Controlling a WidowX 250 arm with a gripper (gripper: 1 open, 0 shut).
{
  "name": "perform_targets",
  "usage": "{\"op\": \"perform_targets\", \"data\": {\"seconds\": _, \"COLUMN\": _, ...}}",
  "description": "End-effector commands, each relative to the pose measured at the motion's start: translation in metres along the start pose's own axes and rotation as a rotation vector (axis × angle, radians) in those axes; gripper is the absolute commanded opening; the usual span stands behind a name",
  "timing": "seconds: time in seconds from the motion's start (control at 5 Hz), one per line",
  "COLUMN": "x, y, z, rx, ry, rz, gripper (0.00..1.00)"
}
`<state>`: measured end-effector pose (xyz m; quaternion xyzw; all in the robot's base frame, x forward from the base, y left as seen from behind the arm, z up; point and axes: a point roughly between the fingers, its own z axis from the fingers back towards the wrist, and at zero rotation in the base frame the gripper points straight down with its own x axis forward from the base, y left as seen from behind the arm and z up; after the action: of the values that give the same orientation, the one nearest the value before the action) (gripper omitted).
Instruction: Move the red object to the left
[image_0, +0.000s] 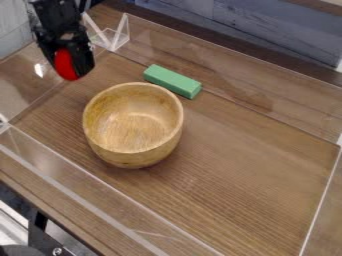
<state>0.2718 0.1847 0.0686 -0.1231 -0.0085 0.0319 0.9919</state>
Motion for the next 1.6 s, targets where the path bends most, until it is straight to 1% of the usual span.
{"op": "perform_targets", "data": {"seconds": 0.0, "x": 0.010, "y": 0.018, "z": 0.011, "rx": 0.040, "ry": -0.037, "rz": 0.011, "gripper": 0.00}}
{"op": "perform_targets", "data": {"seconds": 0.2, "x": 0.007, "y": 0.028, "z": -0.002, "rx": 0.041, "ry": -0.021, "rz": 0.007, "gripper": 0.00}}
{"op": "perform_targets", "data": {"seconds": 0.4, "x": 0.005, "y": 0.034, "z": -0.008, "rx": 0.040, "ry": -0.007, "rz": 0.002, "gripper": 1.00}}
{"op": "perform_targets", "data": {"seconds": 0.6, "x": 0.003, "y": 0.037, "z": -0.010, "rx": 0.034, "ry": 0.004, "rz": 0.001, "gripper": 1.00}}
{"op": "perform_targets", "data": {"seconds": 0.8, "x": 0.006, "y": 0.030, "z": 0.001, "rx": 0.029, "ry": -0.008, "rz": -0.008, "gripper": 1.00}}
{"op": "perform_targets", "data": {"seconds": 1.2, "x": 0.017, "y": 0.024, "z": -0.009, "rx": 0.023, "ry": -0.050, "rz": 0.045, "gripper": 1.00}}
{"op": "perform_targets", "data": {"seconds": 1.4, "x": 0.018, "y": 0.021, "z": -0.003, "rx": 0.019, "ry": -0.059, "rz": 0.039, "gripper": 1.00}}
